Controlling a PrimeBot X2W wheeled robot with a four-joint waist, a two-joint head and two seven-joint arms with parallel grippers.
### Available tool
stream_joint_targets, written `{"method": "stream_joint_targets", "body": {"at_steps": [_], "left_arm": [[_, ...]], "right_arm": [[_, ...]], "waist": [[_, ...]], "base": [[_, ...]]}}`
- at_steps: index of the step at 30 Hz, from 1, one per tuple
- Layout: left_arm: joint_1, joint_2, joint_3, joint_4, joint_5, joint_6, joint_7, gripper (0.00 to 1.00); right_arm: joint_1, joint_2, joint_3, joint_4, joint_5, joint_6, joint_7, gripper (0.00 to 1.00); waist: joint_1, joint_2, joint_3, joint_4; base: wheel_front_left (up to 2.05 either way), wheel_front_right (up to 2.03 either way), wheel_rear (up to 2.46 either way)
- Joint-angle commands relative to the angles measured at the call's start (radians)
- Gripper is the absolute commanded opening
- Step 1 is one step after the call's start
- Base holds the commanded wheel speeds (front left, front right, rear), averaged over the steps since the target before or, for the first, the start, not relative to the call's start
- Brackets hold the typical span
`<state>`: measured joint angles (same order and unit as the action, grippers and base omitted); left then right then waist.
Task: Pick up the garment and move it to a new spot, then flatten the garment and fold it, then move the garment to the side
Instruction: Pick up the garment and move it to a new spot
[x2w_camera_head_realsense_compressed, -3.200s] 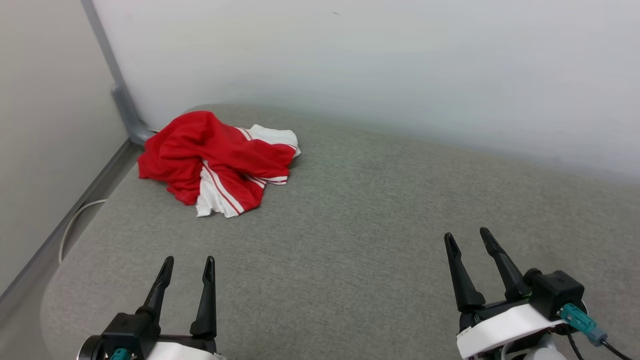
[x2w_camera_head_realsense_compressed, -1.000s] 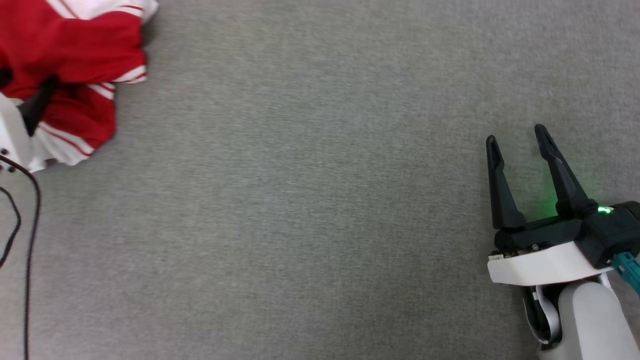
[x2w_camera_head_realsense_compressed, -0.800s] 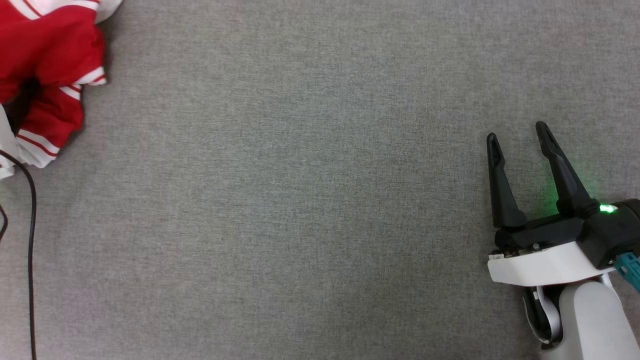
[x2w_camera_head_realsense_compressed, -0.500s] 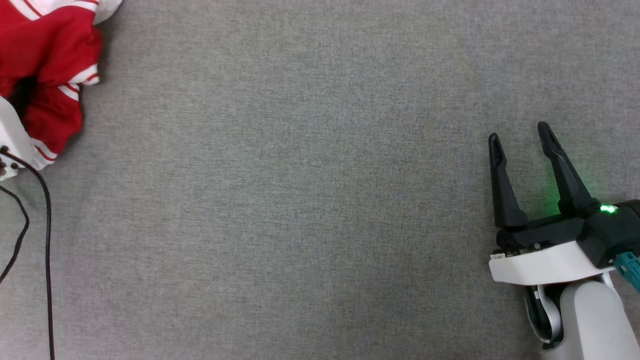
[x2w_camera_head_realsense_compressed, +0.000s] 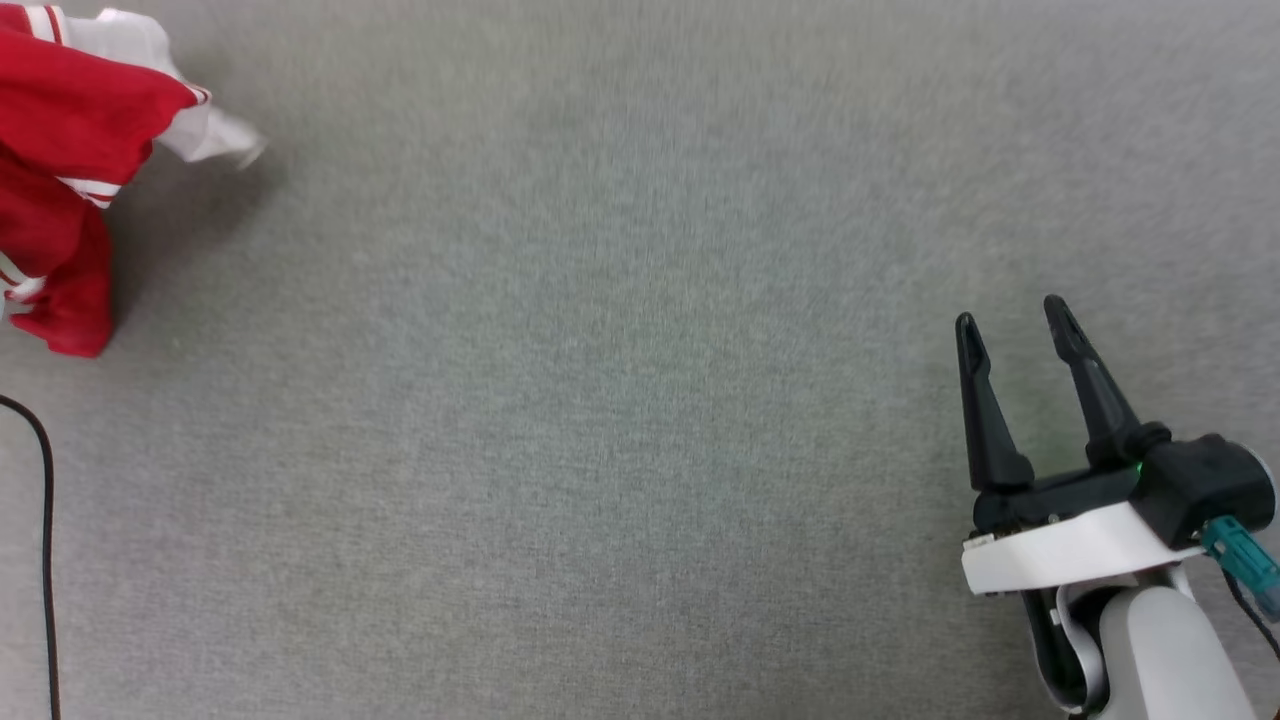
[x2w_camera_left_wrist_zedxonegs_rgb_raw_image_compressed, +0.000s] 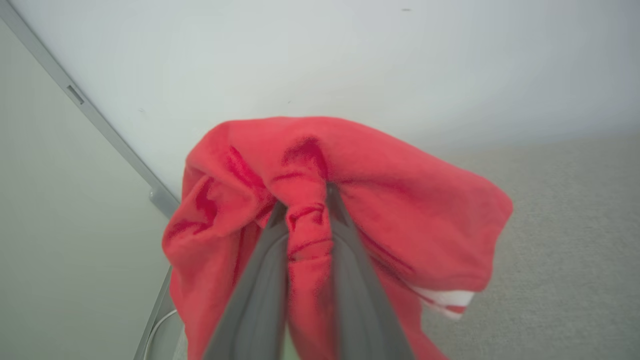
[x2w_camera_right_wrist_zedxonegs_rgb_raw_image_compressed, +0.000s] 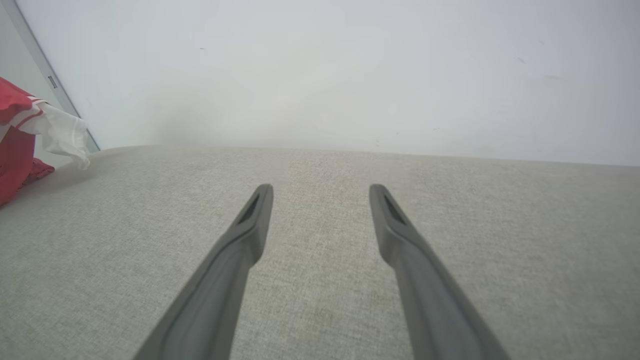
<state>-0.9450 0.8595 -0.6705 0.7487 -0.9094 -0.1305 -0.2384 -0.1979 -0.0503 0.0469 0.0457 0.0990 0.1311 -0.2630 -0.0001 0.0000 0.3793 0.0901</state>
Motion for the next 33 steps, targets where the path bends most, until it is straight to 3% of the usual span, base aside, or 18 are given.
{"method": "stream_joint_targets", "body": {"at_steps": [1,9,19,25,33], "left_arm": [[0.013,-0.003,0.005,-0.009,0.01,0.006,-0.011,0.0],[0.066,0.032,0.038,-0.171,0.1,0.054,-0.028,0.0],[0.128,0.034,-0.01,-0.43,0.159,0.099,0.005,0.0],[0.123,-0.045,-0.063,-0.549,0.19,0.147,0.052,0.0],[0.13,-0.19,-0.16,-0.601,0.26,0.194,0.056,0.0]], "right_arm": [[0.02,0.0,0.005,0.007,0.014,-0.001,-0.003,1.0],[0.064,0.0,0.011,0.039,0.071,-0.001,-0.003,1.0],[0.086,0.0,-0.024,0.047,0.092,-0.001,-0.003,1.0],[0.071,0.0,-0.065,0.036,0.09,-0.001,-0.003,1.0],[0.052,0.001,-0.117,0.02,0.098,-0.001,-0.003,1.0]], "waist": [[0.0001,0.0,-0.082,-0.008],[0.0001,0.0,-0.229,-0.038],[0.0001,0.0,-0.3,-0.109],[0.0001,0.0,-0.288,-0.177],[0.0001,0.0,-0.247,-0.257]], "base": [[0.0,0.0,0.0],[0.0,0.0,0.0],[0.0,0.0,0.0],[0.0,0.0,0.0],[0.0,0.0,0.0]]}}
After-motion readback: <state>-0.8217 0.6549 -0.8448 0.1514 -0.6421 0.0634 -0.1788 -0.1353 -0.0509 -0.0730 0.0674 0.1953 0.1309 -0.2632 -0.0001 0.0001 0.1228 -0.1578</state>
